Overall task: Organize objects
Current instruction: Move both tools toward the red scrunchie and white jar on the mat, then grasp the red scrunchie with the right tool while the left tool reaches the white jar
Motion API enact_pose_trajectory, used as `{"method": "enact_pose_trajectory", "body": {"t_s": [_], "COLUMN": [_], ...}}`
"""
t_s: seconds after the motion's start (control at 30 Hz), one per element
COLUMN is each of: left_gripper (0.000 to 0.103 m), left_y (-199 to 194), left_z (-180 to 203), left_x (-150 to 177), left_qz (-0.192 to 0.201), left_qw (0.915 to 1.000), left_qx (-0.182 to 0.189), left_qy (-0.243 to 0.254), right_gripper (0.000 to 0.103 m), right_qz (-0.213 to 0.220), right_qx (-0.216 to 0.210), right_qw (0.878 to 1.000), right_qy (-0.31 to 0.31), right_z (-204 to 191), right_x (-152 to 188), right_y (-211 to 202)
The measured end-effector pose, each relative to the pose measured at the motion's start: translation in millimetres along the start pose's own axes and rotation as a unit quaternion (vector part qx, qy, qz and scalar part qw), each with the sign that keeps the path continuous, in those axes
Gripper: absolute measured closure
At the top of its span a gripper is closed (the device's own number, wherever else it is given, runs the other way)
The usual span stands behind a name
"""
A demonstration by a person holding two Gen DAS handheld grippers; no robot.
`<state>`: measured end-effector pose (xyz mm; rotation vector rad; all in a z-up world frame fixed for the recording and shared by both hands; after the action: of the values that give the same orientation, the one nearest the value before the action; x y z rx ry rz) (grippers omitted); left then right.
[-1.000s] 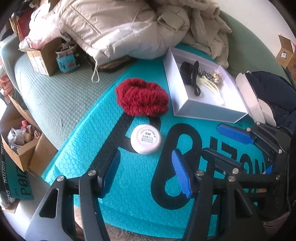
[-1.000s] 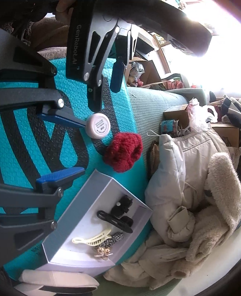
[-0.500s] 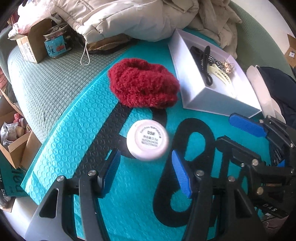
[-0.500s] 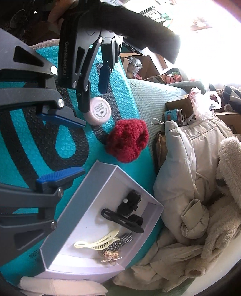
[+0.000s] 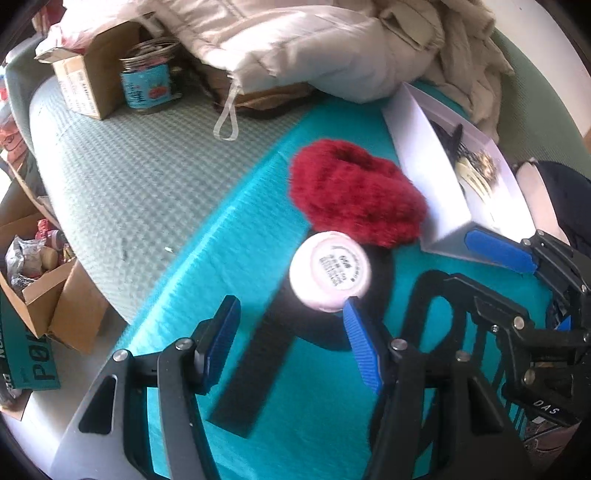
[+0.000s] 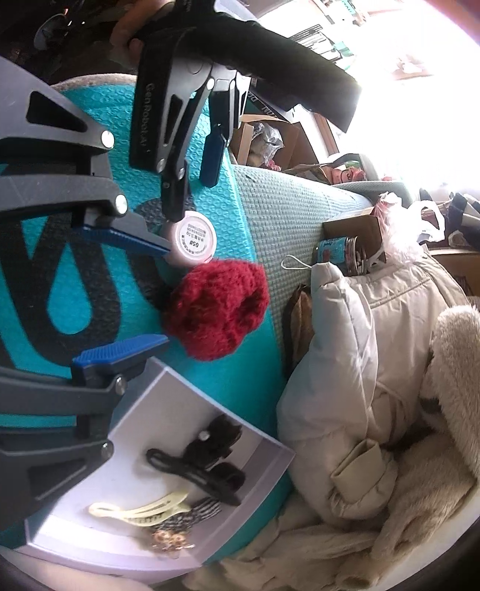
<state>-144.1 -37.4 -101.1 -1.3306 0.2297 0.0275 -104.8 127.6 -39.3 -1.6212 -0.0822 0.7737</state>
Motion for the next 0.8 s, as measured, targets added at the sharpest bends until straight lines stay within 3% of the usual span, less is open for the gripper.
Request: {"method": "enact_pose_trajectory", "body": {"t_s": [0.47,0.63,0.67,0.77,0.8], "left_gripper": [0.047,0.047,0.047,0.046,0.045], "left_y": [-6.4,-6.2,-6.2,-6.4,-6.1], "left_z": [-35.4,-34.6,-33.8,-30.8,-29.9], "left_x": [-16.0,-16.1,-16.5,-15.8,-15.1], "left_qz": [0.006,0.004,0.004,0.005,0.005], "left_qw": [0.9999,1.0,0.9999,0.9998,0.9997], "left_qx": [0.006,0.009,0.01,0.018,0.022], "left_qy": [-0.01,0.0,0.002,0.01,0.012], "right_gripper": [0.05,0.05,0.051,0.074,0.076], "right_qz": [-0.002,-0.018,-0.017,-0.027,-0.031], "right_qx": [0.031,0.018,0.017,0.022,0.022], "right_qw": [0.999,0.999,0.999,0.998,0.998], "right_qy": [-0.043,-0.04,-0.043,-0.044,-0.043], "right_z": [-7.6,-7.3,-8.0,-8.7,-7.8], "right_x": [-43.5,-49.5,-49.4,-48.0,-47.1], "right_y": [31.3,44.8,45.7,50.7,52.0]}}
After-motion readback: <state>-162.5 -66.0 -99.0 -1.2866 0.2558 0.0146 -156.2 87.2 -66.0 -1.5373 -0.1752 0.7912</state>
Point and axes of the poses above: each gripper's, at about its wrist camera, not at the fingertips, and y roughly the way its jaws point, z to its right, x to its underside, the point moved 1 cm from there along y, roughly the way its jaws point, and after that the axes turned 14 degrees about -z, right-handed, at the moved point
